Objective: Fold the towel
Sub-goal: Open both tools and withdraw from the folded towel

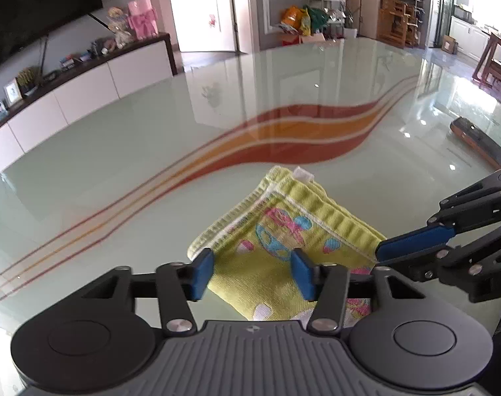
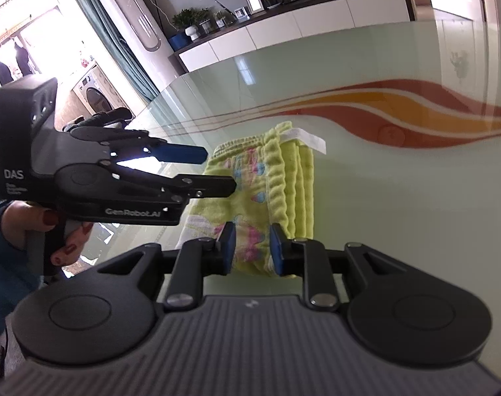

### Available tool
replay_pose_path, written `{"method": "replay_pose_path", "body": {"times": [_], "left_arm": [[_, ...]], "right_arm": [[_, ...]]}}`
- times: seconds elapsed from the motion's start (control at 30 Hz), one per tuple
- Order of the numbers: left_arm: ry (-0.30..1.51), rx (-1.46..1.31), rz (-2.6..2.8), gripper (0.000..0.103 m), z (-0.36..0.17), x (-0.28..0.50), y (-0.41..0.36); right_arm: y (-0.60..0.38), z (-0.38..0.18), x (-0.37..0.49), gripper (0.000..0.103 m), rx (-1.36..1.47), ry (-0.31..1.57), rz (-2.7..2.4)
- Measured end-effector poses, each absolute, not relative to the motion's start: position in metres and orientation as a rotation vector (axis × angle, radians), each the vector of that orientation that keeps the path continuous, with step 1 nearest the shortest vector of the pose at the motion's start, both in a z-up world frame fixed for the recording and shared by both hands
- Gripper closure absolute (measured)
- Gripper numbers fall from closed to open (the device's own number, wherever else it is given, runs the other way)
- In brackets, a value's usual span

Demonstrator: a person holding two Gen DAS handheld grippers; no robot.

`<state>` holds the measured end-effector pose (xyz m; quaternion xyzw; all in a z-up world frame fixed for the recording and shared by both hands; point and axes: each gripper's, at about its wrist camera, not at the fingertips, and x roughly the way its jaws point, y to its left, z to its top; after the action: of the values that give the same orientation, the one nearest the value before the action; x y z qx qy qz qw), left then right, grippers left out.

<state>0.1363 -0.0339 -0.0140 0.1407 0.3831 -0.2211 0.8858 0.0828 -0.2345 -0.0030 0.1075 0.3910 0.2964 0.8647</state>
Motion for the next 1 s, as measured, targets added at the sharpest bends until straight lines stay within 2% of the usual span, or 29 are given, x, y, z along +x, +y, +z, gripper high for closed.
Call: {"method": "replay_pose_path", "body": {"times": [0.13,0.3,0.37,0.53,0.9,1.0], "left_arm": [[0.787,0.275,-0.422,0.038,-0.004,0.128,-0.031],[0.8,0.229,-0.382,0.035,0.001,0.119,-0.027],[0.806,0.208,-0.369,0.028,0.001,0.114,-0.027],[0.823,0.164,-0.324,0.026,0.001,0.096,-0.03],[0.832,0.049,-0.19,0.016,-0.001,0.055,-0.04],[0.823,0.031,-0.164,0.013,-0.002,0.042,-0.044]], "right_arm": [[-0.233,0.004,0.078,0.072,0.193,0.798,0.613],[-0.232,0.013,0.071,0.065,0.153,0.774,0.602],[-0.233,0.014,0.067,0.061,0.139,0.776,0.597],[-0.236,0.015,0.056,0.054,0.107,0.782,0.571],[-0.234,0.018,0.033,0.025,0.055,0.774,0.508],[-0.232,0.017,0.029,0.02,0.032,0.778,0.491]]}}
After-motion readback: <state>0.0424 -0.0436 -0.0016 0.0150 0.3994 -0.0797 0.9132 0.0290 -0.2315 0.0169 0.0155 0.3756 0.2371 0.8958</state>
